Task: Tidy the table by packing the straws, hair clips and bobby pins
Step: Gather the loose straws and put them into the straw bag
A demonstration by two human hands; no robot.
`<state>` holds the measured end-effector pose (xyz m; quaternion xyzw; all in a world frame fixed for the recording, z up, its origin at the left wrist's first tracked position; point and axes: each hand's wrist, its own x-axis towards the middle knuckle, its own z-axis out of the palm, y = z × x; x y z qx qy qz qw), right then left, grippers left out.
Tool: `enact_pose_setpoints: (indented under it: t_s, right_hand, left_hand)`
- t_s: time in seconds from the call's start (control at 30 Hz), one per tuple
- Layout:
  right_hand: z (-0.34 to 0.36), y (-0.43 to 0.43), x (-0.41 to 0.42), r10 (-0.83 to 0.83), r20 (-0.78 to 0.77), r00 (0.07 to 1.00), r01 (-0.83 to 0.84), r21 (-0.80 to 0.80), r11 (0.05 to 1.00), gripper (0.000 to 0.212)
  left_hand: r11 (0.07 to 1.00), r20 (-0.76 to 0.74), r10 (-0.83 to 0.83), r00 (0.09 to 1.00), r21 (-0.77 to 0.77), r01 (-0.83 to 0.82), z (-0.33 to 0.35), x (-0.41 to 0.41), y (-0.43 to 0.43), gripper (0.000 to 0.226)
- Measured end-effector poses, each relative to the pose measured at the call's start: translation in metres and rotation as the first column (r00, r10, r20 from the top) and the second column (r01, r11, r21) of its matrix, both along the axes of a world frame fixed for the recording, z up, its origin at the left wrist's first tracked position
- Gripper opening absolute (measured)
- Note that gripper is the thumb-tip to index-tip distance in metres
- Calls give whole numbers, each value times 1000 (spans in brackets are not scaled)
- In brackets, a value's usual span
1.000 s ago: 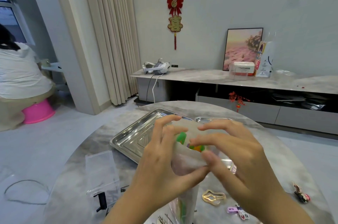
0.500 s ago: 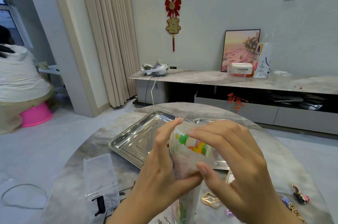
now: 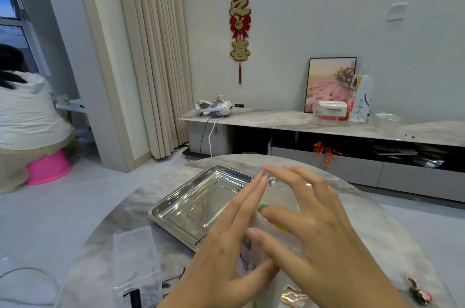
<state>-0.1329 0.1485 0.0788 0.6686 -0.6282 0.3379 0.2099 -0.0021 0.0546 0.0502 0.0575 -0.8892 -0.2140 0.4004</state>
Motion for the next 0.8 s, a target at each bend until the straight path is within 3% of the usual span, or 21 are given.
enact_pose_setpoints:
  t_s: [0.13, 0.23, 0.37, 0.43, 0.53, 0.67, 0.8]
  right_hand:
    - [-2, 1, -7, 53, 80, 995, -62, 118, 991, 35]
    - [-2, 1, -12, 128, 205, 970, -145, 70, 987, 22]
    - [-2, 2, -16, 162, 530, 832, -168, -36, 985, 32]
    - [-1, 2, -17, 176, 606, 775, -186, -48, 981, 29]
    - [-1, 1, -17, 220, 599, 770, -242, -44, 969, 15]
    - [-5, -2, -19, 239, 573, 784, -259, -47, 965, 15]
    - [-7, -4, -18, 154, 441, 884, -220, 102, 970, 32]
  left_hand:
    - [986, -52, -43, 998, 161, 51, 4, 3, -2, 57]
    - [978, -82, 41, 996, 209, -22, 7, 7, -5, 40]
    - [968, -46, 91, 995, 238, -78, 12, 11, -9, 23]
    - [974, -32, 104, 994, 204, -96, 14, 13, -12, 17]
    - [986, -23, 135, 991, 101, -132, 18, 16, -18, 15]
    - [983, -44, 182, 982, 15, -181, 21, 19, -21, 19]
    - [984, -74, 179, 981, -8, -180, 22, 20, -21, 21]
